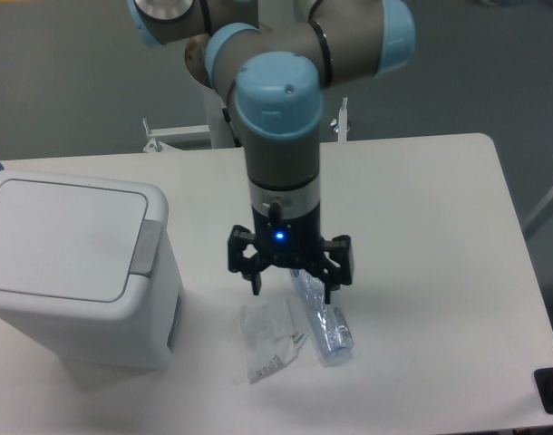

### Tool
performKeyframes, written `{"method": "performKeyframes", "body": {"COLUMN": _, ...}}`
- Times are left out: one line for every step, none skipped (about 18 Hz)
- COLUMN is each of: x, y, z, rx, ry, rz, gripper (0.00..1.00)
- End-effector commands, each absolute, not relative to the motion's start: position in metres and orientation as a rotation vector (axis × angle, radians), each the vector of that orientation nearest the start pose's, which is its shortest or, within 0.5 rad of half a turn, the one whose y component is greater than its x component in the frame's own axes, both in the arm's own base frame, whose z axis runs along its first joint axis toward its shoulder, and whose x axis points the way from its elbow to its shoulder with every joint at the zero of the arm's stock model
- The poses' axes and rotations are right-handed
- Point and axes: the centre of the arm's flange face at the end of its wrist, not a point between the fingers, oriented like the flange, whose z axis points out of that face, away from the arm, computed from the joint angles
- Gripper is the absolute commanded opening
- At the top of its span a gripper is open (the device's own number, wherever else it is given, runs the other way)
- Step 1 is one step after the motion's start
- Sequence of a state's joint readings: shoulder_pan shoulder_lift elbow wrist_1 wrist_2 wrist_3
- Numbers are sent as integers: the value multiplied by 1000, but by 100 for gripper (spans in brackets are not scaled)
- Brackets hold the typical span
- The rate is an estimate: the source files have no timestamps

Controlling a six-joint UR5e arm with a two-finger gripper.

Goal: Open the trash can
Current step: 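Lower the gripper onto the grey lid button of the trash can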

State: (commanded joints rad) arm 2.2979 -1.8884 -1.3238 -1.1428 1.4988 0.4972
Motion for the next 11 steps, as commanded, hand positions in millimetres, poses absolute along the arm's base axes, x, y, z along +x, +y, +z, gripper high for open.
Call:
{"method": "performKeyframes", "body": {"x": -325, "y": 581, "z": 484, "rx": -2772, "ry": -314, "rz": 196, "gripper": 100}}
{"method": "performKeyframes", "body": {"x": -322, "y": 580, "z": 489, "rx": -2759, "ry": -320, "rz": 187, "gripper": 100}}
{"method": "performKeyframes", "body": {"x": -315, "y": 581, "z": 495, "rx": -2744, "ry": -320, "rz": 171, "gripper": 100}}
{"method": "performKeyframes", "body": {"x": -308, "y": 582, "z": 501, "rx": -2730, "ry": -321, "rz": 158, "gripper": 100}}
{"method": "performKeyframes", "body": {"x": -303, "y": 583, "z": 504, "rx": -2720, "ry": -325, "rz": 147, "gripper": 100}}
{"method": "performKeyframes", "body": {"x": -296, "y": 584, "z": 506, "rx": -2710, "ry": -323, "rz": 132, "gripper": 100}}
{"method": "performKeyframes", "body": {"x": -287, "y": 584, "z": 511, "rx": -2702, "ry": -320, "rz": 123, "gripper": 100}}
{"method": "performKeyframes", "body": {"x": -280, "y": 586, "z": 511, "rx": -2702, "ry": -315, "rz": 118, "gripper": 100}}
{"method": "performKeyframes", "body": {"x": -271, "y": 588, "z": 512, "rx": -2701, "ry": -309, "rz": 110, "gripper": 100}}
{"method": "performKeyframes", "body": {"x": -265, "y": 587, "z": 515, "rx": -2696, "ry": -322, "rz": 108, "gripper": 100}}
{"method": "performKeyframes", "body": {"x": -257, "y": 582, "z": 517, "rx": -2692, "ry": -343, "rz": 100, "gripper": 100}}
